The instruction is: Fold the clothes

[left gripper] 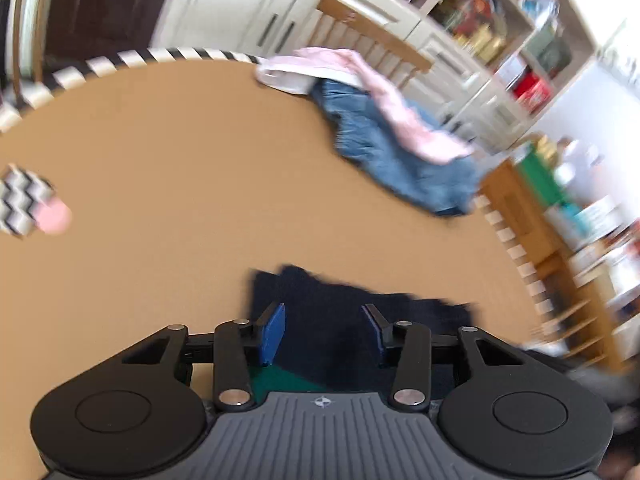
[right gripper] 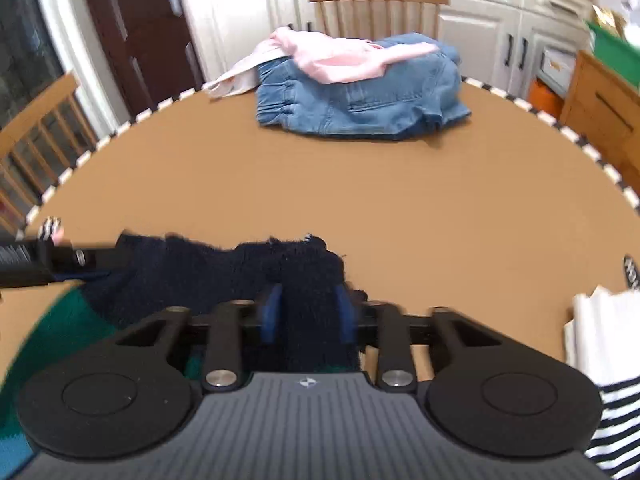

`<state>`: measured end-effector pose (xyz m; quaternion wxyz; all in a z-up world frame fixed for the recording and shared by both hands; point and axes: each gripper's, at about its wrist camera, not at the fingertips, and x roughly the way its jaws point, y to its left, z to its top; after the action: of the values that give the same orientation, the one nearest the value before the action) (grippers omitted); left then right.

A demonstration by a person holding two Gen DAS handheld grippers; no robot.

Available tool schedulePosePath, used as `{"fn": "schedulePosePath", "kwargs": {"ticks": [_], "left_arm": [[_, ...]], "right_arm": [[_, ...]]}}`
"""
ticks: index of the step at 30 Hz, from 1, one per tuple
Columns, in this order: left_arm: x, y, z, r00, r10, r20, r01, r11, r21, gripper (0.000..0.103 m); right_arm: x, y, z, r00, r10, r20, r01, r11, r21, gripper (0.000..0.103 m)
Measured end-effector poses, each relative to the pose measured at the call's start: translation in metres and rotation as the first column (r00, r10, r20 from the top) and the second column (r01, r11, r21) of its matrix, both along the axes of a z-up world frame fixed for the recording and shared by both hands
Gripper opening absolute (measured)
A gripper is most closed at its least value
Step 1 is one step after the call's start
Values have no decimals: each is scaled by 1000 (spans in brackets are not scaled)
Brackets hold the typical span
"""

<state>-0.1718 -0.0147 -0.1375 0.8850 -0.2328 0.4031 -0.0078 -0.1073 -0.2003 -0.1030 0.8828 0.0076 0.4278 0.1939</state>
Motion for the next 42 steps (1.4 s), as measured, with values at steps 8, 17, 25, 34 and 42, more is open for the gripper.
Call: {"fn": "schedulePosePath", "kwargs": {"ticks": [8, 17, 25, 34, 42], "left_arm": [[7, 7, -11, 1000, -7, 8, 6, 998, 63, 45], [-36, 25, 28, 975, -223, -11, 221, 970, -100, 56], [-100, -6, 7, 932, -354, -73, 342, 929, -144, 58], [-111, -30, 5, 903, -424, -65, 428, 902, 65, 52], [-102, -24, 4, 750, -661, -29, 661, 749, 46, 81]], "right_arm": [[10, -40, -21, 974, -181, -139, 207, 955, 211, 27], [-50, -64, 33, 970, -234, 64, 218, 957, 192, 53], [-166, -51, -15, 995, -93, -30, 98, 948, 301, 43], [-191, -17, -40, 973, -82, 218, 66, 995, 81, 35], [-202, 5, -36, 932, -276, 234, 270, 961, 57, 42]]}}
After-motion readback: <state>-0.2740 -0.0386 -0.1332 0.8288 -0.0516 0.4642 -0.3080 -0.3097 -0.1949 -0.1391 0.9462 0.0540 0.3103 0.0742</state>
